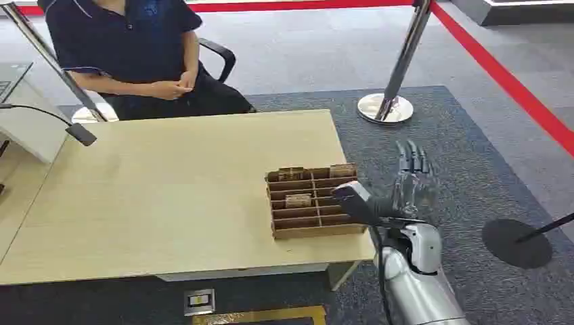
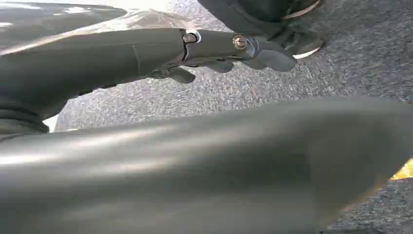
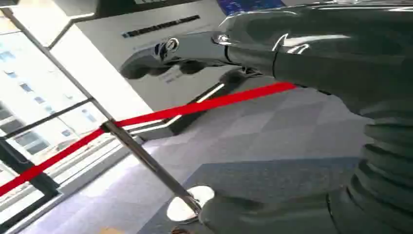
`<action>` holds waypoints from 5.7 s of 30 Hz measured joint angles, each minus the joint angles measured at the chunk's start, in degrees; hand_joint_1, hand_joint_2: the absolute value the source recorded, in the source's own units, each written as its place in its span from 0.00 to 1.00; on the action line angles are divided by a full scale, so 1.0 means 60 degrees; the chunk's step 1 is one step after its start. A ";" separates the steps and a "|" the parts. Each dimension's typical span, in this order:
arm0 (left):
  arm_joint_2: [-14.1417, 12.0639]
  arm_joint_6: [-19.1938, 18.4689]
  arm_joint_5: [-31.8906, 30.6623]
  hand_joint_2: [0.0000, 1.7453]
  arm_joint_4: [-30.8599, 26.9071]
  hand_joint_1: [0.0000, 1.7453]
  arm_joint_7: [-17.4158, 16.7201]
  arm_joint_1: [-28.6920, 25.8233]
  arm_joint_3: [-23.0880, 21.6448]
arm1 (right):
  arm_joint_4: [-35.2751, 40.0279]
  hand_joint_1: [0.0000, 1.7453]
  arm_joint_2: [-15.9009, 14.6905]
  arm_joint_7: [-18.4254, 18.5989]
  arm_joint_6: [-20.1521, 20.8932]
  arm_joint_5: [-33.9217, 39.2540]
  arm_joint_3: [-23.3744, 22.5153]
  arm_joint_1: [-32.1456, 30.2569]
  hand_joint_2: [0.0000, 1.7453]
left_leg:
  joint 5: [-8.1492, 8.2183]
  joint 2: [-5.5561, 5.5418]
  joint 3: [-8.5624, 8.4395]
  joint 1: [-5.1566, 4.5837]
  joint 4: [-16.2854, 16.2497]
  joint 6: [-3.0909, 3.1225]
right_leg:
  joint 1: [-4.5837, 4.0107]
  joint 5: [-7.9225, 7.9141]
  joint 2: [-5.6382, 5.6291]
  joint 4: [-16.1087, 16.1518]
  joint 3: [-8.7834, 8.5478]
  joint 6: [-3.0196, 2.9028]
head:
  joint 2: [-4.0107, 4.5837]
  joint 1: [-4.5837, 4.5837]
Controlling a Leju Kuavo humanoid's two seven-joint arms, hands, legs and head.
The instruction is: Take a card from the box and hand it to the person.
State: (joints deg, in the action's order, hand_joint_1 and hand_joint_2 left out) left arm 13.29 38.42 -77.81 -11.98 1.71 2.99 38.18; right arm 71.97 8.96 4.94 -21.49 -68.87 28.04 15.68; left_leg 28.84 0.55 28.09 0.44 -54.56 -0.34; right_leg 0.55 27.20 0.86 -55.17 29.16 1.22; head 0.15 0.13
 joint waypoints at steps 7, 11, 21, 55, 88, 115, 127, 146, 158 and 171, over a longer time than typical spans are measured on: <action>0.0000 0.0000 0.0000 0.00 0.0000 0.00 0.0004 0.0000 0.0000 | -0.0022 0.23 0.0000 0.0007 0.0000 -0.0011 0.0004 0.0008 1.00 | 0.0000 0.0000 0.0000 0.0000 0.0000 0.0000 | 0.0000 0.0000 0.0000 0.0000 0.0000 0.0000 | 0.0000 0.0000; 0.0000 0.0000 0.0000 0.00 0.0000 0.00 0.0007 0.0000 0.0000 | -0.0033 0.23 0.0000 0.0011 0.0000 -0.0015 0.0007 0.0012 1.00 | 0.0000 0.0000 0.0000 0.0000 0.0000 0.0000 | 0.0000 0.0000 0.0000 0.0000 0.0000 0.0000 | 0.0000 0.0000; 0.0000 0.0000 0.0004 0.00 0.0000 0.00 0.0011 0.0001 0.0000 | -0.0055 0.23 0.0004 0.0018 0.0000 -0.0022 0.0007 0.0020 1.00 | 0.0000 0.0000 0.0000 0.0000 0.0000 0.0000 | 0.0000 0.0000 0.0000 0.0000 0.0000 0.0000 | 0.0000 0.0000; -0.0011 -0.0098 -0.0149 0.00 0.0004 0.00 0.0084 0.0004 -0.0018 | -0.0633 0.29 0.0040 0.0688 0.0270 -0.0695 0.0015 0.0117 1.00 | 0.0000 0.0000 0.0003 0.0000 0.0000 0.0000 | 0.0000 0.0000 0.0000 0.0000 0.0004 0.0000 | 0.0000 0.0004; -0.0007 -0.0423 -0.0069 0.00 0.0004 0.00 -0.0404 0.0342 -0.0193 | -0.1814 0.41 0.0051 0.1177 0.0455 -0.1326 0.0004 0.0509 1.00 | -0.0001 0.0000 0.0004 0.0000 0.0000 0.0000 | 0.0000 -0.0003 0.0000 0.0000 0.0008 -0.0004 | 0.0000 0.0000; -0.0011 -0.0568 -0.0248 0.00 0.0004 0.00 -0.0346 0.0347 -0.0270 | -0.2007 0.63 0.0077 0.1435 0.0452 -0.1548 -0.0004 0.0497 1.00 | -0.0001 0.0001 0.0002 0.0000 -0.0001 0.0000 | 0.0000 -0.0003 0.0000 0.0001 0.0009 -0.0005 | 0.0000 0.0004; -0.0011 -0.0568 -0.0277 0.00 0.0004 0.00 -0.0415 0.0347 -0.0423 | -0.2007 0.73 0.0080 0.1464 0.0459 -0.1596 -0.0007 0.0458 1.00 | -0.0002 0.0001 -0.0002 0.0000 -0.0001 0.0000 | 0.0000 -0.0004 0.0000 0.0001 0.0006 -0.0005 | 0.0000 0.0004; -0.0011 -0.0568 -0.0189 0.00 0.0004 0.00 -0.0353 0.0349 -0.0430 | -0.1766 0.94 0.0160 0.1373 0.0382 -0.1745 -0.0007 0.0350 1.00 | -0.0002 0.0001 -0.0002 0.0000 0.0000 -0.0001 | 0.0000 -0.0005 0.0000 0.0001 0.0006 -0.0006 | 0.0000 0.0000; -0.0015 -0.0576 -0.0189 0.00 0.0004 0.00 -0.0339 0.0350 -0.0444 | -0.0600 0.93 0.0022 0.1016 0.0273 -0.1475 -0.0011 0.0077 1.00 | -0.0002 0.0000 0.0001 0.0000 -0.0001 -0.0001 | 0.0000 -0.0004 0.0000 0.0001 0.0009 -0.0006 | 0.0000 0.0004; -0.0015 -0.0568 -0.0102 0.00 0.0004 0.00 -0.0332 0.0355 -0.0444 | -0.0047 0.93 -0.0033 0.0543 0.0284 -0.0889 0.0007 0.0094 1.00 | -0.0002 0.0000 0.0003 0.0000 -0.0001 -0.0001 | 0.0000 -0.0004 0.0000 0.0000 0.0008 -0.0006 | 0.0000 0.0000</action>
State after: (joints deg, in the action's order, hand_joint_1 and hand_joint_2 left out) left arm 13.20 35.01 -78.42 -11.96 -0.28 5.11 35.52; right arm 71.69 8.76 8.20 -19.78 -74.20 28.09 16.25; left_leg 28.83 0.55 28.11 0.44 -54.56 -0.34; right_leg 0.55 27.18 0.86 -55.17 29.20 1.18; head 0.15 0.13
